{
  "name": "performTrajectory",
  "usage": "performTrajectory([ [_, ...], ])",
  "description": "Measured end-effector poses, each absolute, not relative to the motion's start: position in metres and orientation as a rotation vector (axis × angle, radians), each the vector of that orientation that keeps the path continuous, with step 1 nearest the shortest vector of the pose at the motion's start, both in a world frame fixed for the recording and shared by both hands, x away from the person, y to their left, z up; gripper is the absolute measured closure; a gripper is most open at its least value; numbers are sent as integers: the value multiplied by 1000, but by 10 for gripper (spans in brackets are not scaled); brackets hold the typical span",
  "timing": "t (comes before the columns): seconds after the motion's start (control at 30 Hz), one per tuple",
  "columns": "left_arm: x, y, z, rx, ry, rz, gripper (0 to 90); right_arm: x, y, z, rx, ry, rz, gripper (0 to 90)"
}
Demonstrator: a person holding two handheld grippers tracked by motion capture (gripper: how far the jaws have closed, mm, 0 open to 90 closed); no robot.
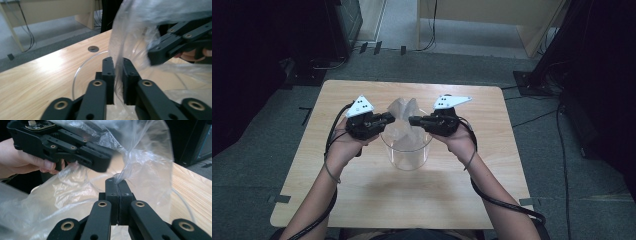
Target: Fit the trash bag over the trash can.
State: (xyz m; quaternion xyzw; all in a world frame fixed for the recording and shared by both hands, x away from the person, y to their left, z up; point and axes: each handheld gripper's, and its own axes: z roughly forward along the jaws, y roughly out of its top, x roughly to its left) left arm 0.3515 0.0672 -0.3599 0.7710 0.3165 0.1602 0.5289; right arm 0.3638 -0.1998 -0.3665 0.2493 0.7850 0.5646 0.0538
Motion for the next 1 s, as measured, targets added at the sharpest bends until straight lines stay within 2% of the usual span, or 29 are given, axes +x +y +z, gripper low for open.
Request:
performTrajectory([
  [0.27, 366, 74, -365, 1865, 809, 406, 882, 373, -222, -366, 845, 2361, 1696, 898],
  [0.93, 371, 109, -385, 1868, 882, 392, 895, 387, -274, -378, 974, 2339, 1446, 900],
  [0.97, 371, 107, -385, 1865, 871, 390, 871, 386, -273, -378, 949, 2349, 1441, 889],
  [1.0, 370, 106, -385, 1858, 846, 397, 806, 386, -272, -378, 912, 2352, 1455, 839],
])
